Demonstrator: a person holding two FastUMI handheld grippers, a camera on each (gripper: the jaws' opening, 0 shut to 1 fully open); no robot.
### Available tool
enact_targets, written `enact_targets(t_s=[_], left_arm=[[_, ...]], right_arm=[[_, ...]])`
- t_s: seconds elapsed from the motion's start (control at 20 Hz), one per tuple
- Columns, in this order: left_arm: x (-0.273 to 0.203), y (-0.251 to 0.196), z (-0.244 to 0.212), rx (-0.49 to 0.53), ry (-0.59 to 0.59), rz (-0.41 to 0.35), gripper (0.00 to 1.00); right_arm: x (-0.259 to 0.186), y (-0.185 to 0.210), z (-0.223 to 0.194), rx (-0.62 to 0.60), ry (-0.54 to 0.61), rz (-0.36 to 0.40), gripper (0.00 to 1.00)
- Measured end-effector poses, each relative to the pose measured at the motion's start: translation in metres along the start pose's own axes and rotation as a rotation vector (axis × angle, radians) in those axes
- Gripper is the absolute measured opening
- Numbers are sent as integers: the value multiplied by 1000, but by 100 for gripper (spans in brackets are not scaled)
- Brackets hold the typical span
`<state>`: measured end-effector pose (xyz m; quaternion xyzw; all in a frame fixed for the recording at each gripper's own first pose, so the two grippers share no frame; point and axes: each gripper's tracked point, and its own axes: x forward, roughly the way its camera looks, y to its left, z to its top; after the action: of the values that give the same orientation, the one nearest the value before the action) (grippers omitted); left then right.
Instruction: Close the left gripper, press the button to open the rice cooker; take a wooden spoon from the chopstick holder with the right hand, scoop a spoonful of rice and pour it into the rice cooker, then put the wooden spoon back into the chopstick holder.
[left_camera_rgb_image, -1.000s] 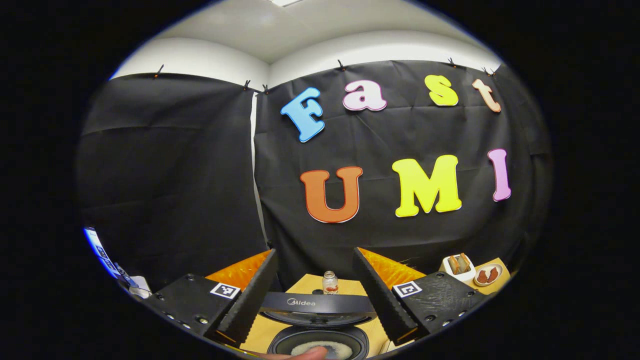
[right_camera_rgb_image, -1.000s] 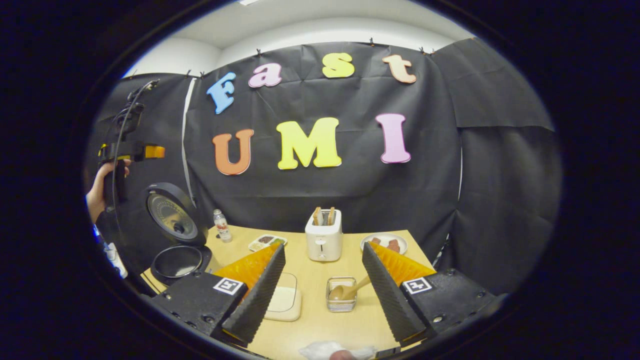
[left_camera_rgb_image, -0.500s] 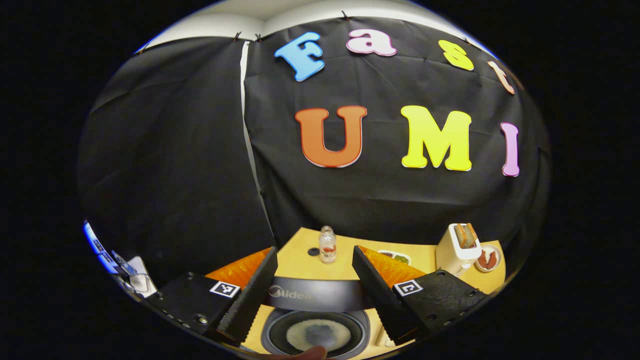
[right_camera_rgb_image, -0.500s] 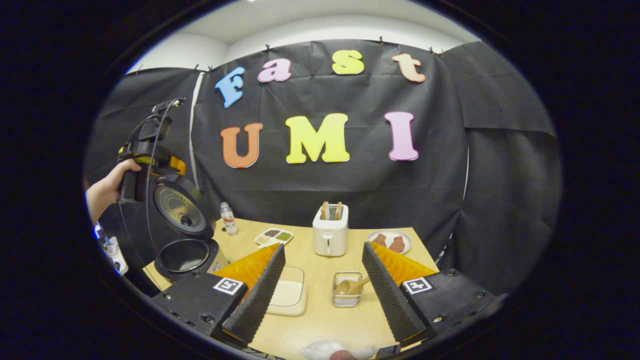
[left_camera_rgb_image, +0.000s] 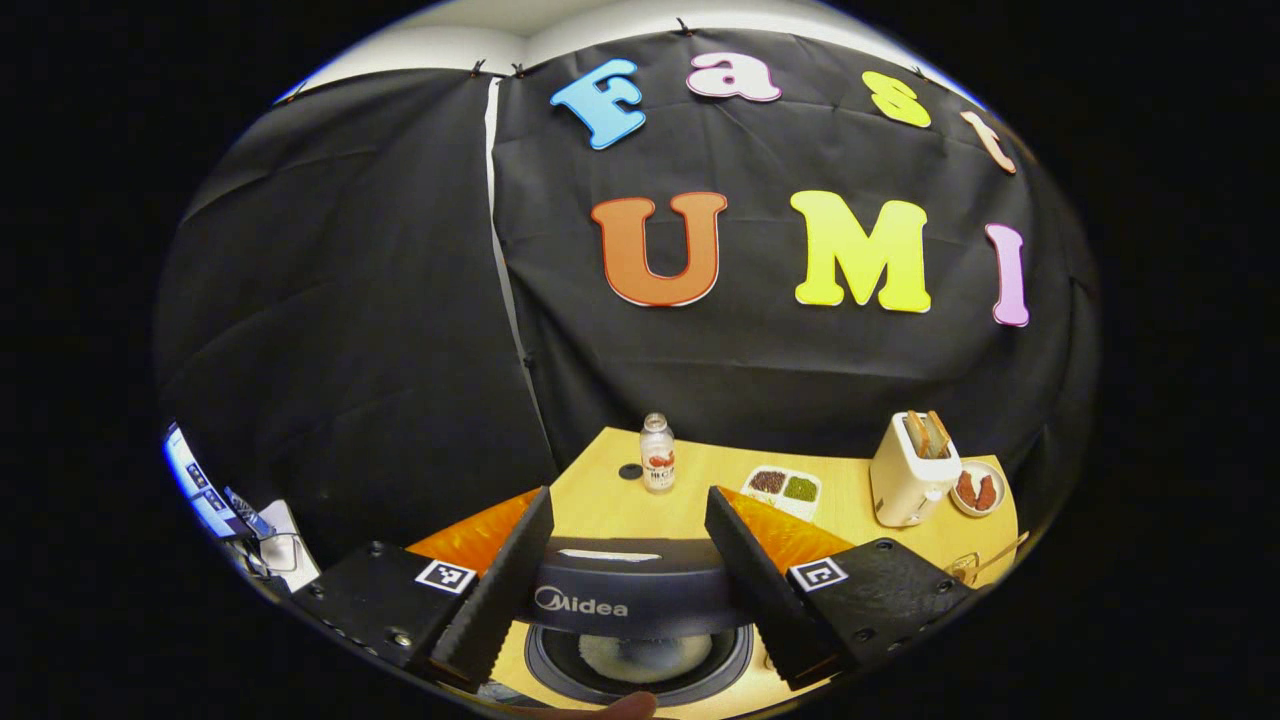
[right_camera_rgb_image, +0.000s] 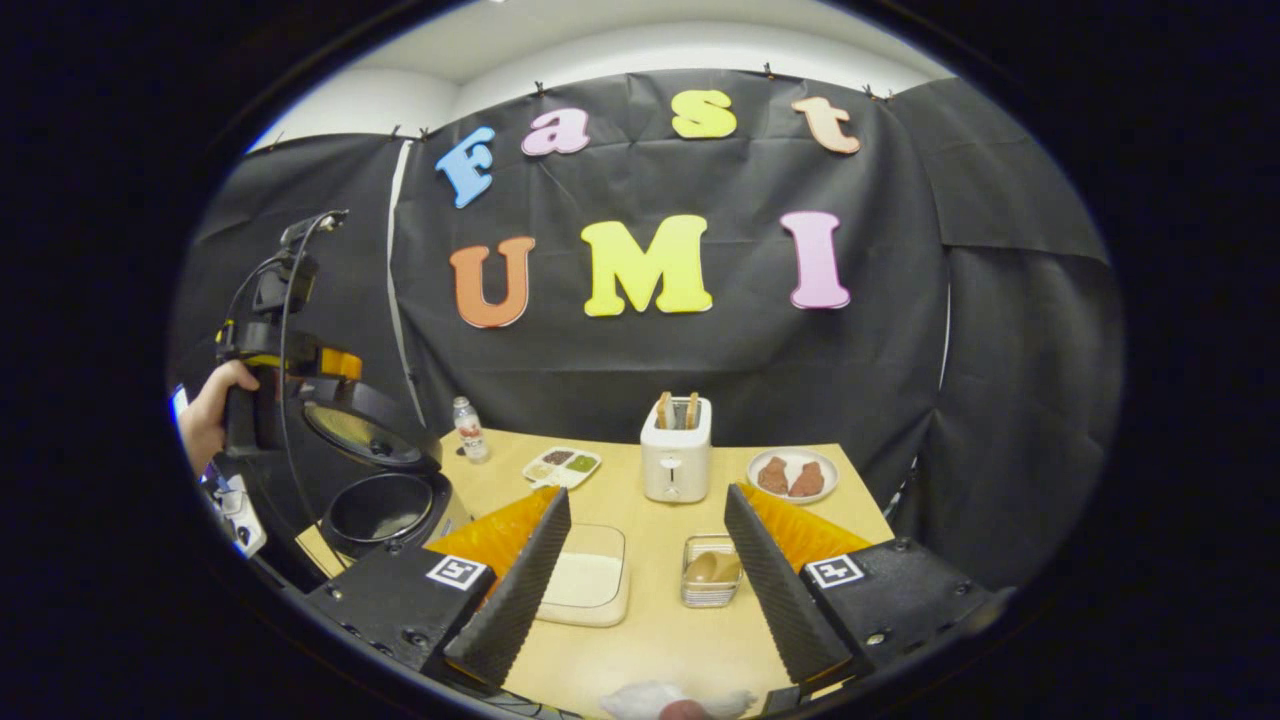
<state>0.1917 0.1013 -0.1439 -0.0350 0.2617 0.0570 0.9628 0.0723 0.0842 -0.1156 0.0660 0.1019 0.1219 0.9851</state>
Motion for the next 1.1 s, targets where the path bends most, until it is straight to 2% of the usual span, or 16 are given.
enact_targets(t_s=[0.1,0.2,0.3,0.75,1.1], left_arm=[[-7,-1,-32,-38,19,-24,99],[-14,5,-70,-7,63,-6,98],[-16,3,-93,-23,60,-5,97],[-21,-2,-173,-70,174,-25,98],[-24,1,-184,-64,171,-30,99]], right_arm=[[-2,2,-1,-1,2,5,97],[-2,3,-9,-20,21,3,100],[-2,1,-11,-25,24,-5,100],[-8,3,-35,-40,87,-13,100],[-8,10,-48,-37,130,-3,97]])
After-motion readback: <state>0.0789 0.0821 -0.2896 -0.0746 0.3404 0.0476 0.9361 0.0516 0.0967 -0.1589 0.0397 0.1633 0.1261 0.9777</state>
